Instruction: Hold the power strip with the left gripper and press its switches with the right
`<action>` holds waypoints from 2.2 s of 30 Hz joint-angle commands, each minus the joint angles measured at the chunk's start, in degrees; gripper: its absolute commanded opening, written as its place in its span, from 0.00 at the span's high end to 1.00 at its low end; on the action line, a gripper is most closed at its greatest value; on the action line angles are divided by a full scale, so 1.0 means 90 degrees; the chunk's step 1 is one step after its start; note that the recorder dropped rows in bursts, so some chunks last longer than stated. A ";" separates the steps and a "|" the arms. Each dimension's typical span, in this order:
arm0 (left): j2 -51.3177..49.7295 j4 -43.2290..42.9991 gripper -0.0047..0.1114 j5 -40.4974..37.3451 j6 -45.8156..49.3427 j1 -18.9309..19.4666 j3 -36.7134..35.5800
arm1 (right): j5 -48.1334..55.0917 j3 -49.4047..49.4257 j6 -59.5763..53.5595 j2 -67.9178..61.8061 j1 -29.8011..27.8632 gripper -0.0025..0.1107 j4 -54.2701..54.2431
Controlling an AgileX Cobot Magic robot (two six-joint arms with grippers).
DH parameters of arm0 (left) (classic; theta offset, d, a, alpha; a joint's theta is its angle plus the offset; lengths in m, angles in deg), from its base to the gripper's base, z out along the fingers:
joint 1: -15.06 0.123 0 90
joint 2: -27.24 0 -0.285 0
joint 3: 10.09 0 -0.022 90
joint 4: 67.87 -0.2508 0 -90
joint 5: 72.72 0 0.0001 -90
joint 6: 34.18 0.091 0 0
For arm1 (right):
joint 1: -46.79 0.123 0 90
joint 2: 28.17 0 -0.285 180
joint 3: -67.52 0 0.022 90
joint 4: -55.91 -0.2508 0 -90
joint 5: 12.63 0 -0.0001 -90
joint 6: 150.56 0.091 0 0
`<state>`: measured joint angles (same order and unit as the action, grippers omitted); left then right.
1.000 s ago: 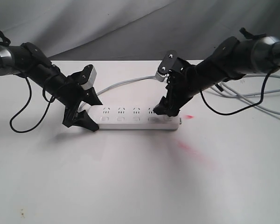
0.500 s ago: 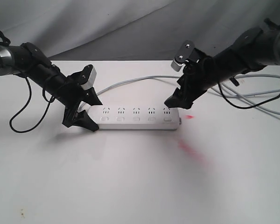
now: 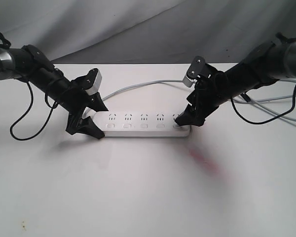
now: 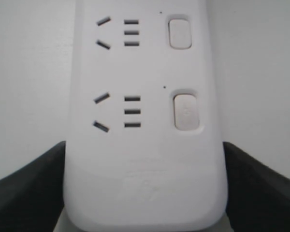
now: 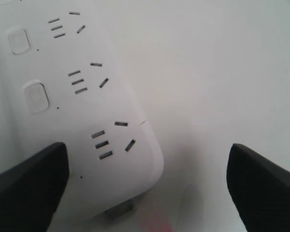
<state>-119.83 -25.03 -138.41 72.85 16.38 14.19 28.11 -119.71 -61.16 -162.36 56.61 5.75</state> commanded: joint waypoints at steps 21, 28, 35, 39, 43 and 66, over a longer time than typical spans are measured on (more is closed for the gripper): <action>0.0010 -0.0031 0.74 -0.0054 -0.0042 -0.0019 0.0011 | 0.0197 0.0009 -0.0050 -0.0150 0.0043 0.26 -0.0031; 0.0010 -0.0031 0.74 -0.0054 -0.0042 -0.0019 0.0011 | -0.0035 0.0009 -0.0050 -0.0150 0.0043 0.26 0.0029; 0.0010 -0.0031 0.74 -0.0054 -0.0042 -0.0019 0.0011 | -0.0084 0.0009 -0.0089 -0.0655 0.0043 0.26 0.0153; 0.0010 -0.0031 0.74 -0.0054 -0.0042 -0.0019 0.0011 | -0.0253 0.0009 -0.0088 -0.0608 0.0043 0.26 0.0182; 0.0010 -0.0031 0.74 -0.0054 -0.0042 -0.0019 0.0011 | -0.0249 0.0009 -0.0088 -0.0434 0.0043 0.26 0.0182; 0.0010 -0.0031 0.74 -0.0054 -0.0042 -0.0019 0.0011 | -0.0265 0.0009 0.1493 0.2735 -0.0101 0.26 -0.0043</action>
<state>-119.83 -25.03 -138.41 72.85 16.38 14.19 25.78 -119.73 -53.92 -143.46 56.61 4.16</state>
